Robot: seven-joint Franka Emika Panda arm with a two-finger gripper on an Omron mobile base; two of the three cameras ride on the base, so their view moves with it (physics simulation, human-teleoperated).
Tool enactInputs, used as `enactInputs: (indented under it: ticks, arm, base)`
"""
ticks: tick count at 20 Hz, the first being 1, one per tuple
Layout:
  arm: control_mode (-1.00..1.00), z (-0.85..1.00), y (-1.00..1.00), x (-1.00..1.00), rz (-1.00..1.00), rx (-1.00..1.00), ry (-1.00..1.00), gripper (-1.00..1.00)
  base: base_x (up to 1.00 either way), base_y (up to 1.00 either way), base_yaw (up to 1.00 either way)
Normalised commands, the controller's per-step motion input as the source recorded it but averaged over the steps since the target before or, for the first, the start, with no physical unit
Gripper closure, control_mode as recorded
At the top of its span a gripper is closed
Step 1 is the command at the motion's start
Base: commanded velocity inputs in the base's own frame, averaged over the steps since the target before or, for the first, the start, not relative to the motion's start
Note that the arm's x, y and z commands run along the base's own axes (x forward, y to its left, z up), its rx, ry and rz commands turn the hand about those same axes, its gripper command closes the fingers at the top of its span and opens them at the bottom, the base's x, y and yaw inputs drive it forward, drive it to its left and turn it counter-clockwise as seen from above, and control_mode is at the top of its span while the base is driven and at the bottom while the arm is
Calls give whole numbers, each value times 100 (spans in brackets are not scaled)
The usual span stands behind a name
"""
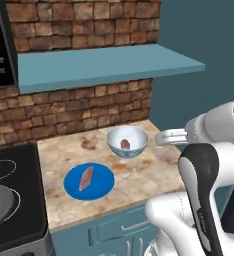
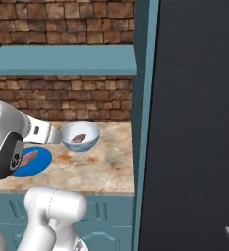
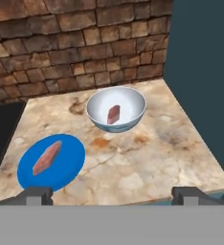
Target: Place one of the steaks on the plate and the other in the bowl. Then place the bowl in the fridge.
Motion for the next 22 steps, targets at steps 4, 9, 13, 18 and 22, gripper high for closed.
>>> enactInputs:
  ticks: [4, 9, 13, 18, 22]
  arm:
    - [100, 0, 0, 0, 0, 0, 0, -100]
    - [100, 0, 0, 0, 0, 0, 0, -100]
    - [-100, -7, -7, 40, -1, 3, 4, -100]
    - [-100, -50, -3, 36, -22, 1, 2, -100]
    - [-100, -27, 0, 26, -13, 4, 0, -100]
  base:
    - [75, 12, -31]
    - [51, 5, -15]
    - [35, 0, -4]
    - [0, 0, 0]
    - [0, 0, 0]
